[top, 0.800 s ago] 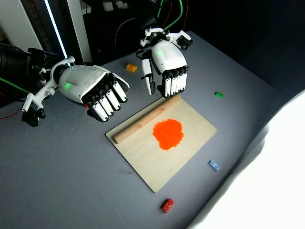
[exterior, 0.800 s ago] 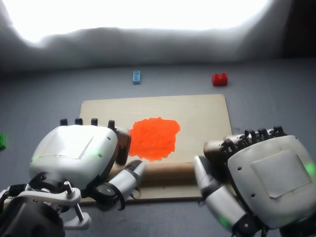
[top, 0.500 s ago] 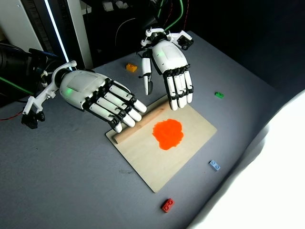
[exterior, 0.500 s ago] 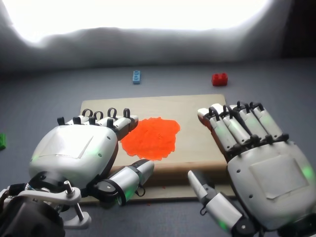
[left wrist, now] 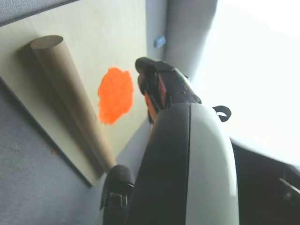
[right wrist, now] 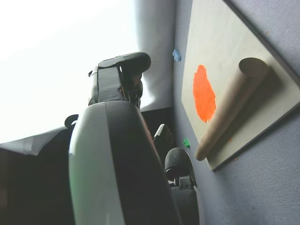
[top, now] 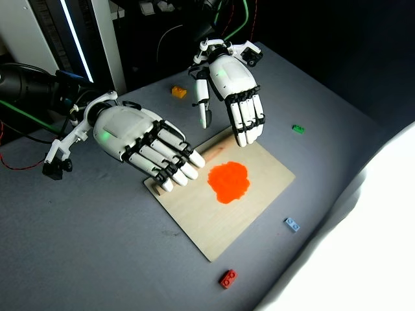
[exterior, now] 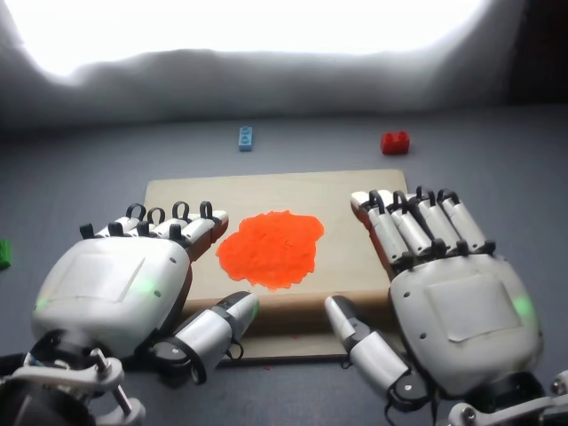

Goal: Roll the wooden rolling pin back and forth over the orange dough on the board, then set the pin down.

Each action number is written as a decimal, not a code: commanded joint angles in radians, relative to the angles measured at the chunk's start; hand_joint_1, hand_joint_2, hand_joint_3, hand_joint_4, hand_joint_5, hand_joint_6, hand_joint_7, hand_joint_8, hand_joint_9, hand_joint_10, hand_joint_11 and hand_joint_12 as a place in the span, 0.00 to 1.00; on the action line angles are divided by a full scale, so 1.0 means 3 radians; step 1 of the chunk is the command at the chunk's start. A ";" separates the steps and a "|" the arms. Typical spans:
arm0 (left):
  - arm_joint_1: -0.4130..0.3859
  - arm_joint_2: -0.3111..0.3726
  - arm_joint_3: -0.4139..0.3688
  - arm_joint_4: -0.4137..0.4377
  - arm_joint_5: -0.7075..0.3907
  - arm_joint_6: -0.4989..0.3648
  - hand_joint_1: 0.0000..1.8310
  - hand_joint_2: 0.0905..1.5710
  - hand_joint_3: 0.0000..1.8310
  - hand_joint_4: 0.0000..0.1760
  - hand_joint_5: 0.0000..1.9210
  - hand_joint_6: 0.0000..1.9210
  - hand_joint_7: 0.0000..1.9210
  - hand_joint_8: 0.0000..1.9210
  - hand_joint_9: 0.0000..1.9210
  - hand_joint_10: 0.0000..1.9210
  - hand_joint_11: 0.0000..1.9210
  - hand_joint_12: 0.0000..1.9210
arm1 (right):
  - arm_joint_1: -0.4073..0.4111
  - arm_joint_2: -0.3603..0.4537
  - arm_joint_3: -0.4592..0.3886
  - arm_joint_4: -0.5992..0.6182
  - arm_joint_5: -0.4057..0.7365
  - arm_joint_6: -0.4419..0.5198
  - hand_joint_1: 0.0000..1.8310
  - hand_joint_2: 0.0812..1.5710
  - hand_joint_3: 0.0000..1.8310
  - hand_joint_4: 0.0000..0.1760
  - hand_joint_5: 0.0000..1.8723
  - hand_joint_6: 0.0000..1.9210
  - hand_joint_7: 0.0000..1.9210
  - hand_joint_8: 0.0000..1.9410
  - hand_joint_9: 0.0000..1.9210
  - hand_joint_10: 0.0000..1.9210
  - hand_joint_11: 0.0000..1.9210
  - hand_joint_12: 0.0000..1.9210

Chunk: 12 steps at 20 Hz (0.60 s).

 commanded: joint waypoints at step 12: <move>0.0313 -0.0219 0.0195 0.0499 -0.0490 -0.0214 0.16 0.83 0.00 0.19 0.19 0.00 0.22 0.00 0.26 0.00 0.19 0.24 | 0.0042 -0.0214 0.0269 -0.0267 0.0126 0.0123 0.15 0.79 0.05 0.00 0.00 0.25 0.12 0.02 0.00 0.38 0.00 0.66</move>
